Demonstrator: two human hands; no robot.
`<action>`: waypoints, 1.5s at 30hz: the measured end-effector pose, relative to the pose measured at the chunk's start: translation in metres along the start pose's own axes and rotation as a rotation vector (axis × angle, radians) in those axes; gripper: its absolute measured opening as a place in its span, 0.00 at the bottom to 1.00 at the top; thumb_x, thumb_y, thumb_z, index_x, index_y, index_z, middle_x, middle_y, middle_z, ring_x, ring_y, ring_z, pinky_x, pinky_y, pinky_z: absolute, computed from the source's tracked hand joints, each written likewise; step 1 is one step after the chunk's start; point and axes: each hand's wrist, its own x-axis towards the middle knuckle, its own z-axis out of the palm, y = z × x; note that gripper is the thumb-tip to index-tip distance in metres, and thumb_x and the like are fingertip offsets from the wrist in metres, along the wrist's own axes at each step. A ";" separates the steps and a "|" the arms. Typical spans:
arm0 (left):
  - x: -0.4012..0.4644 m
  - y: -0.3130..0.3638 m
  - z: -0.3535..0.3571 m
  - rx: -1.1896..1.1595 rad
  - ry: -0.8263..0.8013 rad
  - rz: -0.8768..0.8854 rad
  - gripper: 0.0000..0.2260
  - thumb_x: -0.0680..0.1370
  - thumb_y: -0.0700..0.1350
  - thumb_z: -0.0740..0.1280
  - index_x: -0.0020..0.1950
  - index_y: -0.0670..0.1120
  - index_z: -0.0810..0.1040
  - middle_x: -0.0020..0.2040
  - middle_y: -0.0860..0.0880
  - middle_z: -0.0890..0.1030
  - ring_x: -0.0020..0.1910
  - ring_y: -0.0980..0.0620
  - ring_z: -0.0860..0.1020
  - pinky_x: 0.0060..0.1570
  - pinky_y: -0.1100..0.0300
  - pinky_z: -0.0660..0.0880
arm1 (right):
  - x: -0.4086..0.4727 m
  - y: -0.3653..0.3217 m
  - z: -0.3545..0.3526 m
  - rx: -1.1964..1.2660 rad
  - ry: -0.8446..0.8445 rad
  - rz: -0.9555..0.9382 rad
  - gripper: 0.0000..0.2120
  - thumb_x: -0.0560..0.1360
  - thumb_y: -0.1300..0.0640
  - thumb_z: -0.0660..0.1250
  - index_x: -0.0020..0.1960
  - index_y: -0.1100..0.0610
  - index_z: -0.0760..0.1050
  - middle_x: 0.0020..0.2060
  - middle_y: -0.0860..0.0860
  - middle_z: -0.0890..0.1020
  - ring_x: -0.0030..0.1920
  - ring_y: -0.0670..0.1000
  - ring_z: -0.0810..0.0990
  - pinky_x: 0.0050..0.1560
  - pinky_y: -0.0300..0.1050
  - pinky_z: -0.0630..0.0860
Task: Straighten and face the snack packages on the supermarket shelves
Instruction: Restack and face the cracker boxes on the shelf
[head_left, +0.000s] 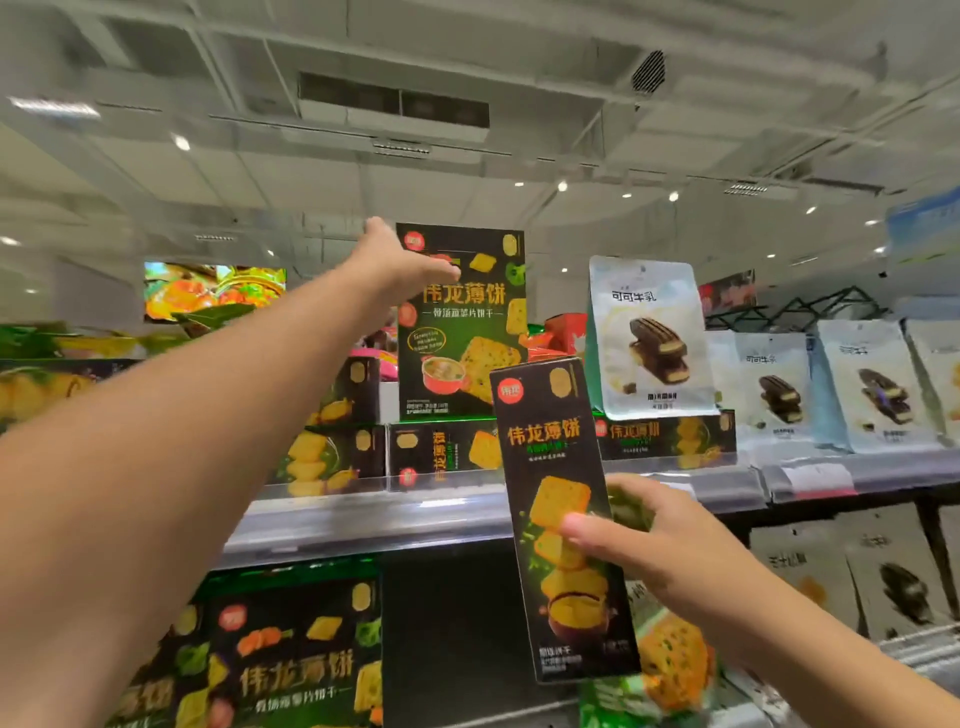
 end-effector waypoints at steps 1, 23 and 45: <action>0.003 -0.003 0.002 -0.011 -0.023 -0.025 0.46 0.70 0.48 0.78 0.77 0.42 0.52 0.72 0.39 0.66 0.69 0.40 0.69 0.66 0.41 0.69 | 0.003 -0.001 -0.002 0.010 -0.017 -0.013 0.17 0.66 0.44 0.77 0.53 0.44 0.81 0.48 0.48 0.86 0.49 0.48 0.85 0.43 0.38 0.80; -0.021 0.027 -0.052 -0.358 0.104 0.265 0.32 0.66 0.43 0.79 0.67 0.48 0.70 0.49 0.48 0.84 0.39 0.54 0.85 0.31 0.58 0.80 | 0.045 -0.047 -0.062 -0.175 -0.122 -0.145 0.26 0.57 0.52 0.83 0.54 0.43 0.79 0.50 0.54 0.84 0.48 0.56 0.85 0.45 0.51 0.83; -0.095 -0.060 -0.184 -0.133 0.205 0.121 0.38 0.56 0.47 0.78 0.66 0.53 0.73 0.48 0.49 0.84 0.45 0.49 0.85 0.44 0.50 0.81 | 0.195 -0.115 -0.006 -1.261 -0.270 -0.088 0.23 0.73 0.59 0.71 0.67 0.47 0.74 0.52 0.44 0.83 0.50 0.46 0.81 0.53 0.46 0.78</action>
